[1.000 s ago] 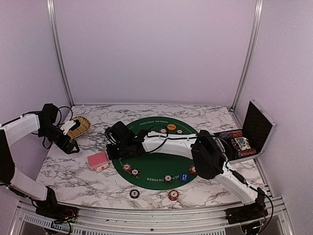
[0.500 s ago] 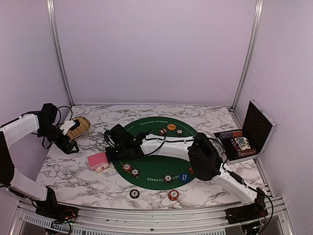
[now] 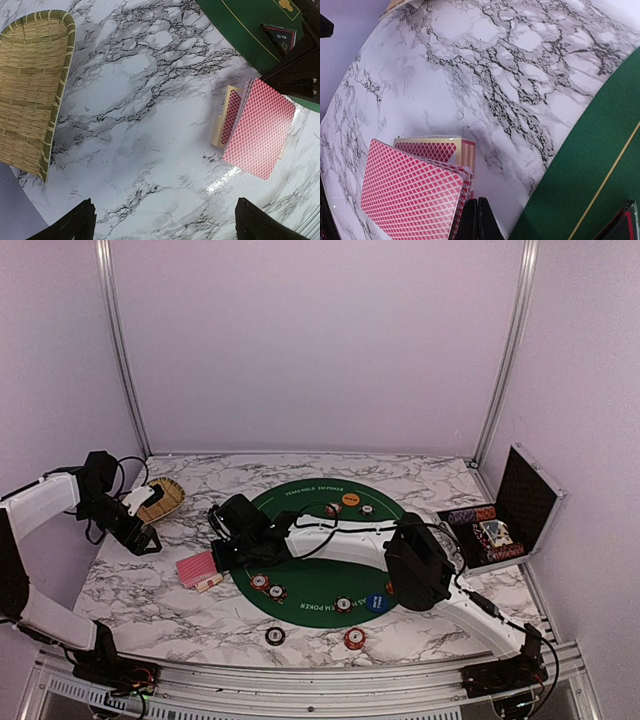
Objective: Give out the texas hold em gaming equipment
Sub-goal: Pick up the face-down deck piles.
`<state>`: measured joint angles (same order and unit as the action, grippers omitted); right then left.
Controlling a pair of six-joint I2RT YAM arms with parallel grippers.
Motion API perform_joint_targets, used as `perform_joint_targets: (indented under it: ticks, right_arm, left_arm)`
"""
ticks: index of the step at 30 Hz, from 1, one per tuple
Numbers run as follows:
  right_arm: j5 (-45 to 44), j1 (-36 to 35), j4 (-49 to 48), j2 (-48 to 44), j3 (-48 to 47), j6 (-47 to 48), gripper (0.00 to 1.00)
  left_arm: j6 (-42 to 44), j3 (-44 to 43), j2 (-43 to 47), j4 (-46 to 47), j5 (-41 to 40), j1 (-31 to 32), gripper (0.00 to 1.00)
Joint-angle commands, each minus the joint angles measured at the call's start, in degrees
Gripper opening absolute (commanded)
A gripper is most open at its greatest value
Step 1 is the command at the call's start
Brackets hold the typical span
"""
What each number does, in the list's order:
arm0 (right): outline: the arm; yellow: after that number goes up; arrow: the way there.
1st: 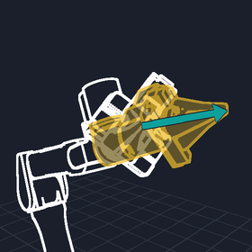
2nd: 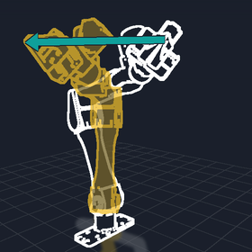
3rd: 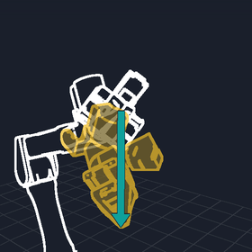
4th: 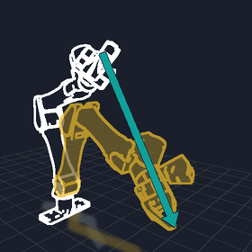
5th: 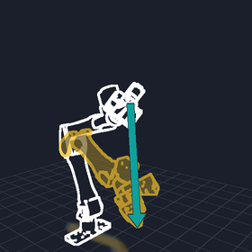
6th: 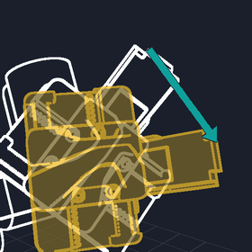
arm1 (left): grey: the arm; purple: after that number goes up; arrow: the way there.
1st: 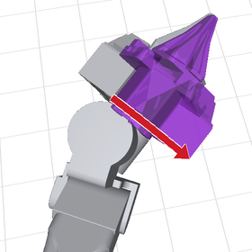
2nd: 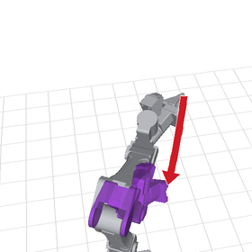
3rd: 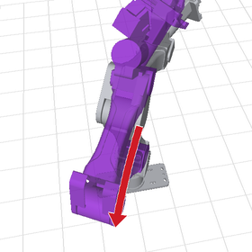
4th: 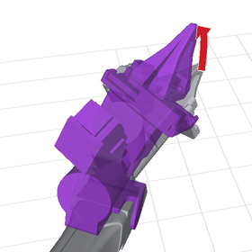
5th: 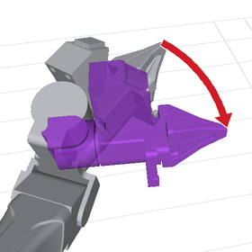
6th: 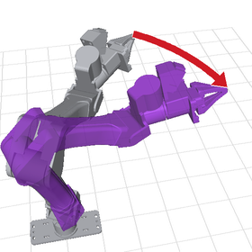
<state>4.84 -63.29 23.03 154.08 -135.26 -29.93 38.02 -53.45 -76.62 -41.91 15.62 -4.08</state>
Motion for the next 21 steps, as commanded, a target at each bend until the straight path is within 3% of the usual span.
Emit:
perform_joint_targets:
  ticks: [1, 14, 21]
  right_arm:
    - [0.0, -0.7, -0.9, 1.3, -2.5, 0.1, 0.00]
    - [-0.4, -0.7, -0.1, 0.7, -2.2, 0.0, 0.00]
    - [-1.7, 0.7, -0.9, -2.7, 2.6, 0.1, 0.00]
  left_arm:
    - [0.8, 0.6, 1.6, -2.2, 1.1, -0.3, 0.99]
    - [1.2, 0.5, 1.3, -3.4, 3.8, -0.1, 0.99]
    - [2.9, 1.0, 1.5, -5.2, 6.3, 0.9, 0.99]
